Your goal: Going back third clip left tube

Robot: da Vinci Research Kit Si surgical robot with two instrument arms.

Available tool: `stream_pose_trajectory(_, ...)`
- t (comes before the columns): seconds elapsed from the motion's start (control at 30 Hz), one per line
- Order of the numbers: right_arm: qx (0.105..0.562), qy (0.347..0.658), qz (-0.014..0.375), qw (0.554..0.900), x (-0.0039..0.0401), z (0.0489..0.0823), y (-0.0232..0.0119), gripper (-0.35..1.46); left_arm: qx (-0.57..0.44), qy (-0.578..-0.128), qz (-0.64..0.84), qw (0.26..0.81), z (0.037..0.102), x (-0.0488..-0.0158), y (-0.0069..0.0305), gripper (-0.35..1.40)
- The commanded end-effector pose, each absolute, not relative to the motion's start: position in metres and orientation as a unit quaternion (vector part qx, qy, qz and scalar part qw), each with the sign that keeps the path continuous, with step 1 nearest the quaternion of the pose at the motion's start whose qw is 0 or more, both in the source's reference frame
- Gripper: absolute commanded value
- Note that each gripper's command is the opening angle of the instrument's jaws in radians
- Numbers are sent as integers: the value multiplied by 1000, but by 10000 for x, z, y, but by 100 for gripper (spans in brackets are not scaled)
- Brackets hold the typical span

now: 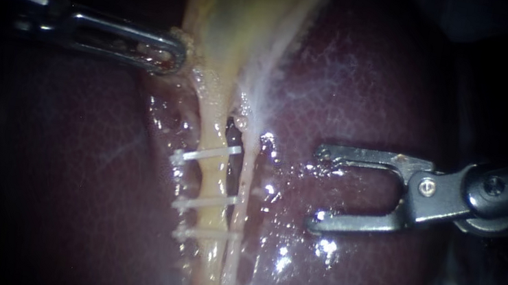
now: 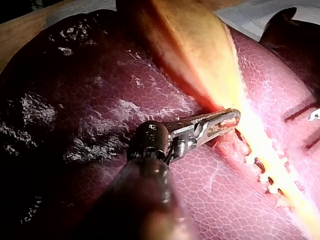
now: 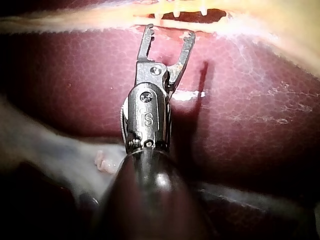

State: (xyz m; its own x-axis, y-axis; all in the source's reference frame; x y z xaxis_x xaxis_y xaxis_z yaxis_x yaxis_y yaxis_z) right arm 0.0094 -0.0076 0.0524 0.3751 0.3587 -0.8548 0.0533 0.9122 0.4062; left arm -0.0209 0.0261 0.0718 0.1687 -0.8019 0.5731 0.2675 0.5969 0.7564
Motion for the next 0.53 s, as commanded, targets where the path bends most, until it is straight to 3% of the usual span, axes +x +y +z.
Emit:
stream_pose_trajectory(0.03, 187, 551, 94, 808, 93, 524, -76, 49, 252, -525, -371, 723, 721, -210, 261, -35)
stream_pose_trajectory(0.53, 187, 551, 94, 808, 92, 524, -76, 49, 254, -526, -368, 723, 729, -211, 265, -35)
